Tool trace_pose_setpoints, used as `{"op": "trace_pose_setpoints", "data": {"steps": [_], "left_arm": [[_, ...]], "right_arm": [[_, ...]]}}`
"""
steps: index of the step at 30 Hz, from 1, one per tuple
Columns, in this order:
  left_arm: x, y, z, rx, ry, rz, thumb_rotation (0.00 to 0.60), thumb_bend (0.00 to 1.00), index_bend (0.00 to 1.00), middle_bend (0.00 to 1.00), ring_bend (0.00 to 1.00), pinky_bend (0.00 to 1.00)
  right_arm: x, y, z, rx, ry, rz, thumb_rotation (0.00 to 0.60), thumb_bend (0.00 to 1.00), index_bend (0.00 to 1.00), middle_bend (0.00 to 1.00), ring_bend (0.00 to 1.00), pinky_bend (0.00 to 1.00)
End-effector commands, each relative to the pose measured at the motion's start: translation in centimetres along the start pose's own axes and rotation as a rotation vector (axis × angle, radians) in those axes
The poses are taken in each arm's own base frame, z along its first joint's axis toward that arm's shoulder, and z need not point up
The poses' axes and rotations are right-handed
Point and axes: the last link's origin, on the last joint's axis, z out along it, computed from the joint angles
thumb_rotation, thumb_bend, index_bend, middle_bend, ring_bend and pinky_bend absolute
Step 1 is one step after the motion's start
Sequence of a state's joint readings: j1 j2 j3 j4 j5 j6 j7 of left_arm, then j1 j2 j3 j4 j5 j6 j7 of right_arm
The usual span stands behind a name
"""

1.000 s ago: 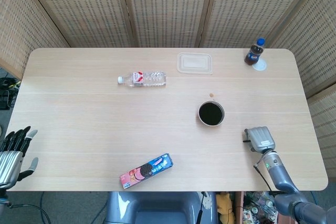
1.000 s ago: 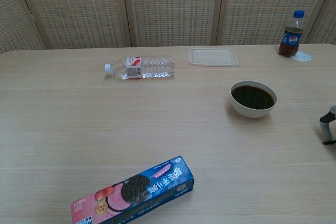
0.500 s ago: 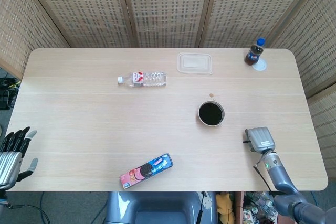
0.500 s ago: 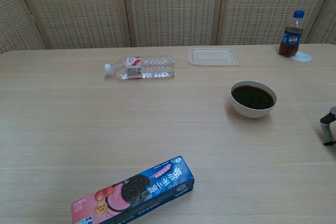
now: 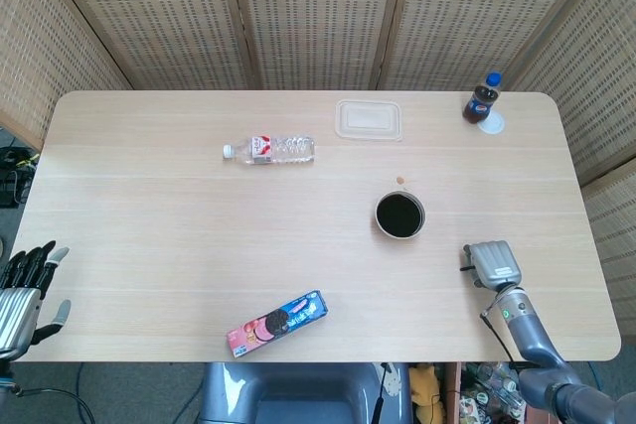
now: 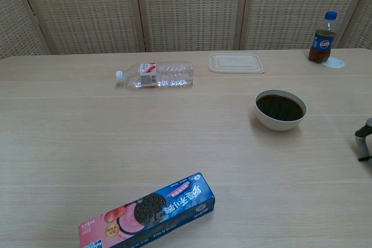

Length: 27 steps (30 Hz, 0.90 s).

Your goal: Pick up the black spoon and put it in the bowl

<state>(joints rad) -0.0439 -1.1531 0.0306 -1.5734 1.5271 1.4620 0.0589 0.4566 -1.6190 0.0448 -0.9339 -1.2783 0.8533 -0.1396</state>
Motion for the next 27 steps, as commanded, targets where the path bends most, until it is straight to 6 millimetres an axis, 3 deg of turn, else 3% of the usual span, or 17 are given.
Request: {"op": "trace_pose_setpoints", "data": {"steps": [1, 15, 19, 27], "left_arm": [[0.0, 0.0, 0.0, 0.000, -0.001, 0.000, 0.600, 0.45, 0.05, 0.00, 0.00, 0.00], [-0.1, -0.1, 0.1, 0.004, -0.003, -0.002, 0.600, 0.45, 0.04, 0.00, 0.00, 0.00], [-0.1, -0.2, 0.1, 0.005, -0.001, -0.003, 0.600, 0.45, 0.04, 0.00, 0.00, 0.00], [-0.2, -0.1, 0.2, 0.000, -0.004, -0.009, 0.600, 0.45, 0.04, 0.00, 0.00, 0.00]], "right_arm": [[0.2, -0.1, -0.1, 0.004, 0.004, 0.032, 0.600, 0.75, 0.72, 1.00, 0.98, 1.00], [3.2, -0.5, -0.6, 0.045, 0.048, 0.229, 0.600, 0.86, 0.76, 1.00, 0.99, 1.00], [4.9, -0.8, -0.9, 0.065, 0.052, 0.351, 0.600, 0.87, 0.76, 1.00, 0.99, 1.00], [10.3, -1.7, -1.4, 0.131, 0.055, 0.612, 0.600, 0.88, 0.77, 1.00, 1.00, 1.00]]}}
